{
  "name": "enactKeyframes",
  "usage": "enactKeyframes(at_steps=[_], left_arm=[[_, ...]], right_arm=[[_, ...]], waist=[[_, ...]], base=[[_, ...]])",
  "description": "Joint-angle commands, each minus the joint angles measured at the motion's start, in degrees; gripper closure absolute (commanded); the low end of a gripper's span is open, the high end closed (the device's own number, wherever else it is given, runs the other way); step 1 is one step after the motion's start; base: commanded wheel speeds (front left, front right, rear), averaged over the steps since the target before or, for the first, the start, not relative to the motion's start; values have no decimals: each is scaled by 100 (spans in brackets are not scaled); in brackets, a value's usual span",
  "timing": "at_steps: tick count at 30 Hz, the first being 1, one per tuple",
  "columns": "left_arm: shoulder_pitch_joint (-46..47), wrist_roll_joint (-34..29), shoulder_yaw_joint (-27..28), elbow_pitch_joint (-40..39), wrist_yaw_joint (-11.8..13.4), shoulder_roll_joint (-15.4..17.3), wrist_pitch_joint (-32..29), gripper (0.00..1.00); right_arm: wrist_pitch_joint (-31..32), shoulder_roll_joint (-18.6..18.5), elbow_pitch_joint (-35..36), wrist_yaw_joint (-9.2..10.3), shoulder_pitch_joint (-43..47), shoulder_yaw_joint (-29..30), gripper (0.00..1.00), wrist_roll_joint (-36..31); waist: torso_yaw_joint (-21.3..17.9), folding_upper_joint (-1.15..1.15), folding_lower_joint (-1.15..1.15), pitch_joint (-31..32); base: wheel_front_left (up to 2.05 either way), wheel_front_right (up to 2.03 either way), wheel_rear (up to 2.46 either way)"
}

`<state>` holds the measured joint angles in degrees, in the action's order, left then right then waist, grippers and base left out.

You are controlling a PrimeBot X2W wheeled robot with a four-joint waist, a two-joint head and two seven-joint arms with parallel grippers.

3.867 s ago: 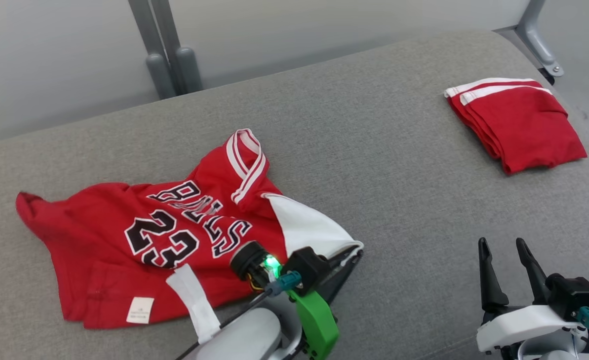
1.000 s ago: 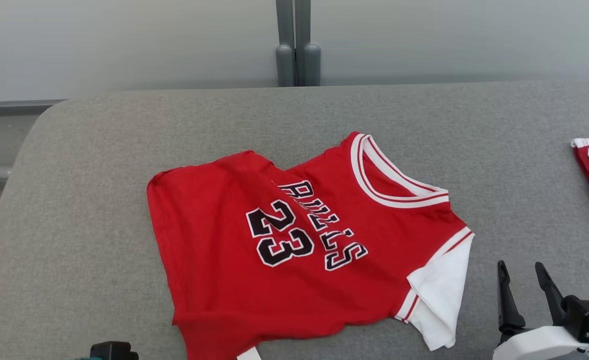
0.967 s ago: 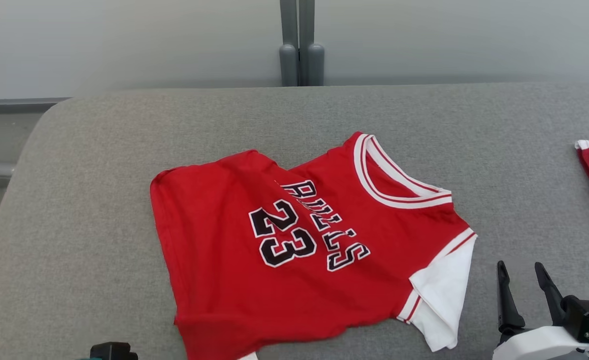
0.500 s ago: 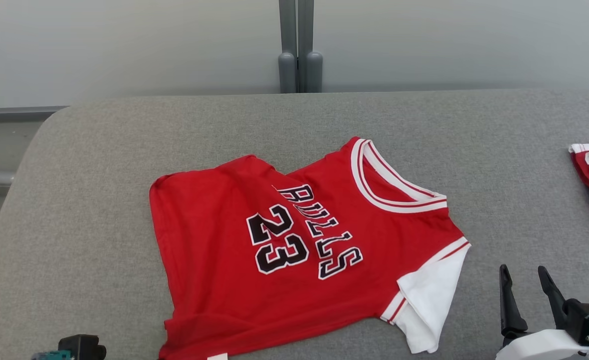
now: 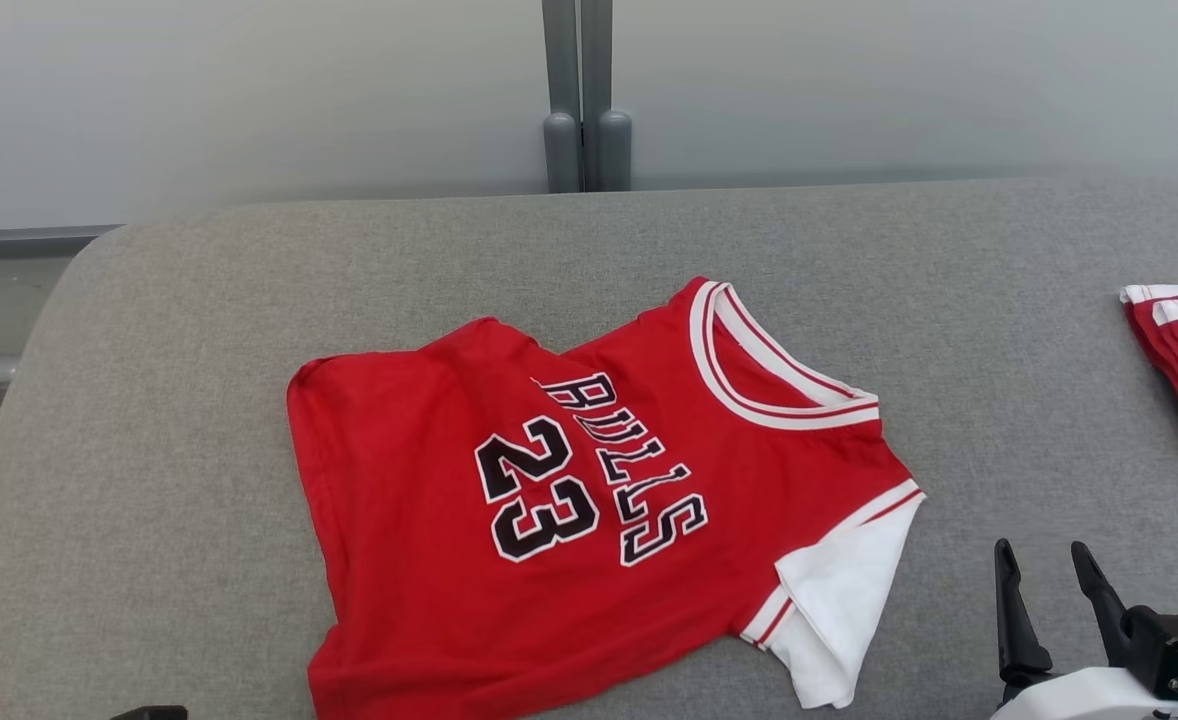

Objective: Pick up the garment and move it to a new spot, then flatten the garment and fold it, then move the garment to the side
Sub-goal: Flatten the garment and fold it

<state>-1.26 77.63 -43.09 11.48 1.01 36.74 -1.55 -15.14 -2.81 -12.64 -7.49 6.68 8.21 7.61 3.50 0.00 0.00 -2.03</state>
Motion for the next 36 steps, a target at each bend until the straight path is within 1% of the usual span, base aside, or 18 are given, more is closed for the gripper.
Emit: enactKeyframes(at_steps=[1,6,10,11,14,15,18,21,23,24,25,26,27,28,31,33,35,36], left_arm=[[-110,-50,89,-78,89,139,86,0],[-179,-93,389,-449,405,570,286,0],[33,-291,810,-787,659,744,867,0],[76,-301,930,-856,767,676,1079,0],[192,-681,1090,-1008,1029,519,1475,0],[233,-808,1177,-1049,1093,389,1564,0],[256,-1278,1457,-1109,1109,-27,1671,0],[80,-2137,2050,-1154,940,-721,1673,0],[-150,-2791,2376,-1005,792,-1186,1670,0],[-190,-3017,2411,-949,683,-1351,1671,0],[-230,-3174,2389,-878,507,-1624,1672,0],[-255,-3324,2266,-742,317,-1828,1670,0],[-216,-3457,2151,-632,159,-1947,1667,0],[-117,-3504,1932,-465,-33,-2122,1666,0],[290,-3672,1357,15,-404,-2544,1538,0],[611,-3699,1073,335,-535,-2848,1397,0],[974,-3778,739,638,-649,-3034,1166,0],[1192,-3708,621,796,-691,-3134,1067,0]], right_arm=[[2,-17,14,0,-6,10,0,-9],[1,-17,36,0,-77,-15,0,3],[2,-16,56,0,-105,-18,0,23],[2,-16,67,0,-85,-12,0,5],[1,-16,154,0,-22,15,0,-102],[1,-14,223,0,-21,6,0,-157],[2,-18,394,0,-6,-18,0,-270],[1,-16,584,0,-71,-89,0,-362],[1,-16,667,0,-141,-169,0,-377],[1,-16,668,0,-151,-200,0,-366],[2,-16,669,0,-178,-229,0,-356],[1,-17,671,0,-209,-248,0,-357],[2,-20,662,0,-224,-257,0,-360],[1,-16,651,0,-256,-289,0,-363],[1,-15,632,0,-351,-374,0,-355],[1,-18,617,0,-408,-441,0,-339],[1,-17,602,0,-502,-494,0,-316],[2,-18,602,0,-558,-507,0,-310]], waist=[[-17,0,0,-10],[-112,0,0,-89],[-238,0,0,-92],[-270,0,0,-56],[-335,0,0,41],[-357,0,0,80],[-389,0,0,165],[-396,0,0,194],[-408,0,0,200],[-412,0,0,196],[-415,0,0,183],[-416,0,0,166],[-418,0,0,149],[-429,0,0,122],[-504,0,0,2],[-596,0,0,-99],[-738,0,0,-225],[-823,0,0,-291]], base=[[0,0,0],[0,0,0],[0,0,0],[0,0,0],[0,0,0],[0,0,0],[0,0,0],[0,0,0],[0,0,0],[0,0,0],[0,0,0],[0,0,0],[0,0,0],[0,0,0],[0,0,0],[0,0,0],[0,0,0],[0,0,0]])
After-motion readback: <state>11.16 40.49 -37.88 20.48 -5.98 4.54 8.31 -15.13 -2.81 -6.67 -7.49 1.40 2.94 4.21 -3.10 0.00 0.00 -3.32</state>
